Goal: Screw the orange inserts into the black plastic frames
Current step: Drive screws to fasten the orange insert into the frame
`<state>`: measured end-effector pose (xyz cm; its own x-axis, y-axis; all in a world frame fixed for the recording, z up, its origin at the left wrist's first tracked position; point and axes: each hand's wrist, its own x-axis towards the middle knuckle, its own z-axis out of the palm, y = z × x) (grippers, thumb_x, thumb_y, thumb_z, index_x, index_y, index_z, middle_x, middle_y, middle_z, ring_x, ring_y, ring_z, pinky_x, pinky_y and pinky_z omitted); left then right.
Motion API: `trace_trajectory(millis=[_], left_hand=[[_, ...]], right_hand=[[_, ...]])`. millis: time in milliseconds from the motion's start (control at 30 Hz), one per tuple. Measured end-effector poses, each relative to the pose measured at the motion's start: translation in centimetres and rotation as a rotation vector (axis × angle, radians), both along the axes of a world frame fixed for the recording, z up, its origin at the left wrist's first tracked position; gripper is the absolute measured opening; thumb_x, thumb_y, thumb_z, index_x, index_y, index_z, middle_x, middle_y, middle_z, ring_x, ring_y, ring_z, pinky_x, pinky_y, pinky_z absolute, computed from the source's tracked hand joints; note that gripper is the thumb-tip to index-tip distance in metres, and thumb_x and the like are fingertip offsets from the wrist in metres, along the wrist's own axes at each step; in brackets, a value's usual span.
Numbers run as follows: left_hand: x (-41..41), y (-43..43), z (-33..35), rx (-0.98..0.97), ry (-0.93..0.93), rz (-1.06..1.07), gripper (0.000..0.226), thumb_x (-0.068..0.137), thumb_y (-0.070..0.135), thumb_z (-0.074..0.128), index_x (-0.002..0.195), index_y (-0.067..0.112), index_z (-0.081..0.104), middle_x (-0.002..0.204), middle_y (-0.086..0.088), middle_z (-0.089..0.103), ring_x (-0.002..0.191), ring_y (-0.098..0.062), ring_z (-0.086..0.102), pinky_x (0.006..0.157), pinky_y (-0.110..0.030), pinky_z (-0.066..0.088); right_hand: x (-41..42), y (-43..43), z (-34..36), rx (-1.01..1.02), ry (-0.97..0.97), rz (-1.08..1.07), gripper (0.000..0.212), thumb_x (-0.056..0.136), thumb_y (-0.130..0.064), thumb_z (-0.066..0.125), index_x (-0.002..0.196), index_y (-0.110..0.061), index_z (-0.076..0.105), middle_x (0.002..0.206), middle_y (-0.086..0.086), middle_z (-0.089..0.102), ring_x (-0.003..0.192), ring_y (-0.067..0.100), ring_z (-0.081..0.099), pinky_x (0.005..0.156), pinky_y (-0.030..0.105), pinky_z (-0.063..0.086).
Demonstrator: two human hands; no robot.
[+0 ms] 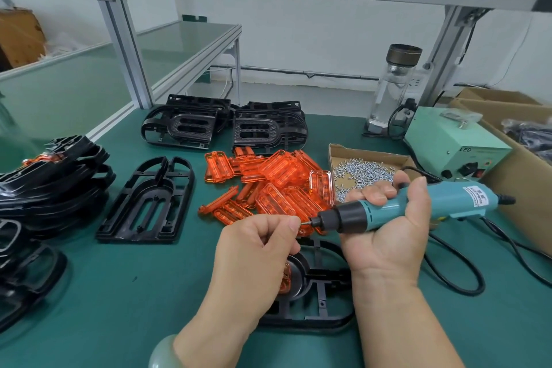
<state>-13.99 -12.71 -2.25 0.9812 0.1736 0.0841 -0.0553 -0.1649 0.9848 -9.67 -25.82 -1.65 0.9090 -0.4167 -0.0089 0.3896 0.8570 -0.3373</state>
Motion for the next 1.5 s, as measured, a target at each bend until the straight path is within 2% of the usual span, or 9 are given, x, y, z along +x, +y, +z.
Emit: trace_trajectory(millis=[67,133,300,367,433,567,800,1200,1500], left_hand=[[0.2,0.7,0.1,-0.035,-0.011,-0.041,0.014,0.082,0.027,0.069,0.068,0.030,0.071,0.071,0.019,0.070,0.066,0.010,0.062,0.054,0.000,0.040],[0.7,2.3,0.1,0.060,-0.035,-0.056,0.011,0.080,0.025,0.072,0.079,0.035,0.070,0.076,0.023,0.070,0.070,0.008,0.063,0.059,0.000,0.041],[0.9,6.0,-0.4,0.678,-0.020,-0.237,0.019,0.079,0.029,0.073,0.068,0.044,0.066,0.076,0.026,0.063,0.082,0.012,0.056,0.067,-0.002,0.039],[0.7,6.1,-0.7,0.849,-0.013,-0.342,0.008,0.080,0.033,0.070,0.078,0.042,0.070,0.082,0.019,0.059,0.083,0.001,0.056,0.075,-0.013,0.043],[0.7,5.9,-0.9,0.932,-0.034,-0.399,0.012,0.083,0.035,0.066,0.093,0.039,0.071,0.088,0.013,0.055,0.086,-0.005,0.055,0.081,-0.026,0.045],[0.9,5.6,-0.9,0.954,-0.043,-0.458,0.017,0.087,0.032,0.062,0.100,0.037,0.072,0.095,0.009,0.054,0.092,-0.009,0.055,0.085,-0.026,0.043],[1.0,4.2,-1.6,0.943,-0.044,-0.455,0.023,0.092,0.033,0.056,0.111,0.036,0.068,0.100,0.006,0.048,0.097,-0.012,0.053,0.080,-0.018,0.038],[1.0,4.3,-2.0,0.917,-0.044,-0.426,0.022,0.092,0.032,0.056,0.110,0.036,0.068,0.098,0.007,0.047,0.093,-0.011,0.053,0.079,-0.017,0.038],[0.9,4.3,-2.0,0.889,-0.038,-0.416,0.020,0.092,0.031,0.057,0.107,0.035,0.070,0.097,0.007,0.048,0.090,-0.011,0.053,0.081,-0.021,0.042]], right_hand=[[0.0,-0.3,-0.1,0.005,0.009,-0.001,0.018,0.075,-0.037,0.061,0.083,-0.024,0.052,0.062,-0.012,0.044,0.046,0.003,0.043,0.054,0.017,0.043],[0.1,-0.7,-0.1,0.000,0.022,-0.009,0.018,0.075,-0.038,0.061,0.083,-0.025,0.052,0.062,-0.012,0.043,0.047,0.002,0.043,0.055,0.018,0.041],[0.0,-1.0,0.0,-0.031,0.083,-0.019,0.016,0.078,-0.034,0.063,0.081,-0.024,0.051,0.061,-0.012,0.044,0.047,0.003,0.043,0.055,0.018,0.042],[-0.1,-0.9,0.1,-0.061,0.126,-0.021,0.014,0.085,-0.030,0.061,0.080,-0.024,0.050,0.059,-0.012,0.044,0.045,0.003,0.043,0.053,0.017,0.043],[-0.2,-1.0,0.3,-0.081,0.154,-0.016,0.014,0.086,-0.028,0.062,0.083,-0.024,0.050,0.058,-0.012,0.045,0.045,0.003,0.043,0.053,0.017,0.041],[-0.4,-1.2,0.6,-0.139,0.164,-0.026,0.013,0.088,-0.029,0.062,0.088,-0.024,0.049,0.059,-0.012,0.047,0.046,0.003,0.044,0.055,0.020,0.039],[-0.6,-1.4,0.7,-0.239,0.211,-0.008,0.015,0.094,-0.021,0.060,0.083,-0.020,0.049,0.057,-0.008,0.047,0.045,0.006,0.043,0.052,0.018,0.040],[-0.6,-0.7,0.9,-0.482,0.154,-0.012,0.024,0.093,-0.011,0.061,0.072,-0.020,0.056,0.056,-0.002,0.047,0.042,0.010,0.043,0.044,0.020,0.039],[-0.9,-0.2,1.0,-0.645,0.110,-0.027,0.018,0.094,-0.008,0.058,0.079,-0.018,0.056,0.054,-0.003,0.048,0.042,0.011,0.045,0.045,0.021,0.040]])
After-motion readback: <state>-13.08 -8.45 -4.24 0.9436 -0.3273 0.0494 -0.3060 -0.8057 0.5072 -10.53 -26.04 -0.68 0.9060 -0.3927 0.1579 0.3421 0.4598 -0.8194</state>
